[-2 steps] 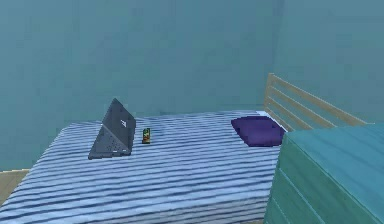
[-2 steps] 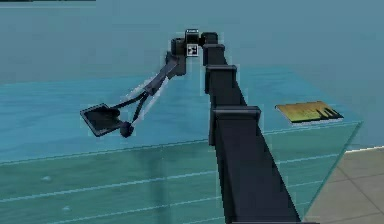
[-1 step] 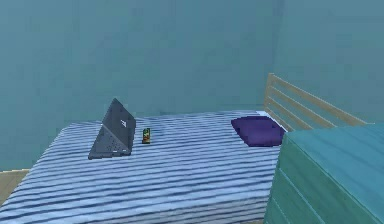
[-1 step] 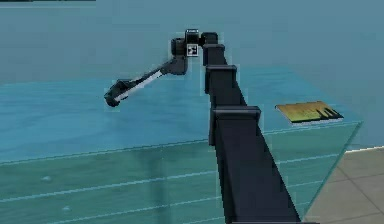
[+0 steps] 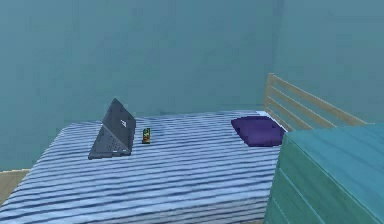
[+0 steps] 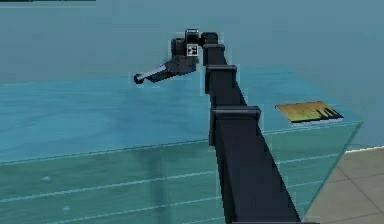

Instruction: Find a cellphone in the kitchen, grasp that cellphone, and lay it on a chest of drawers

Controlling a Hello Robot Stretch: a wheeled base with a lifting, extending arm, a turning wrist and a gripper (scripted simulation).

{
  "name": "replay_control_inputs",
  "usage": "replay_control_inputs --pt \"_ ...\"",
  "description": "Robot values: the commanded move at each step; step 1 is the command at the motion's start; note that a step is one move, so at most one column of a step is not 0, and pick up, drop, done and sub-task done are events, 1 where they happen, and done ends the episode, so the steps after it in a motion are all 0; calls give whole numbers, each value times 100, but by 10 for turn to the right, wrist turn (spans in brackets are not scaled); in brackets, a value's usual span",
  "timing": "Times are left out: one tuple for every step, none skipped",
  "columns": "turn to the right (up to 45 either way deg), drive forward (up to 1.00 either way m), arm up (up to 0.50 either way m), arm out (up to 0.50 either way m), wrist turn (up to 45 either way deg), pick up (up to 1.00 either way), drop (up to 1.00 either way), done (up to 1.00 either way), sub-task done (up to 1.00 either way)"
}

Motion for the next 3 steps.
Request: replay_control_inputs --pt "0 0 0 0 300 0 0 0 0" --pt "0 0 -12 0 0 0 0 0 0" --pt "0 0 0 0 0 0 100 0 0"
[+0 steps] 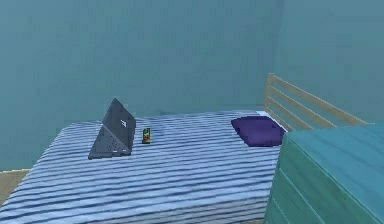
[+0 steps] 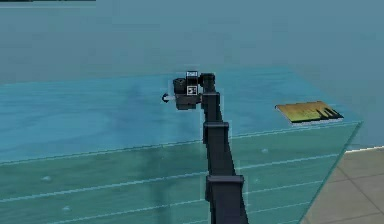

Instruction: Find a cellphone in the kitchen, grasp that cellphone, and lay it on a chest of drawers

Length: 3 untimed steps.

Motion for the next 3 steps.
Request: replay_control_inputs --pt "0 0 10 0 0 0 0 0 0" --pt "0 0 0 -8 0 0 0 0 0" --pt "0 0 0 0 0 0 0 100 0"
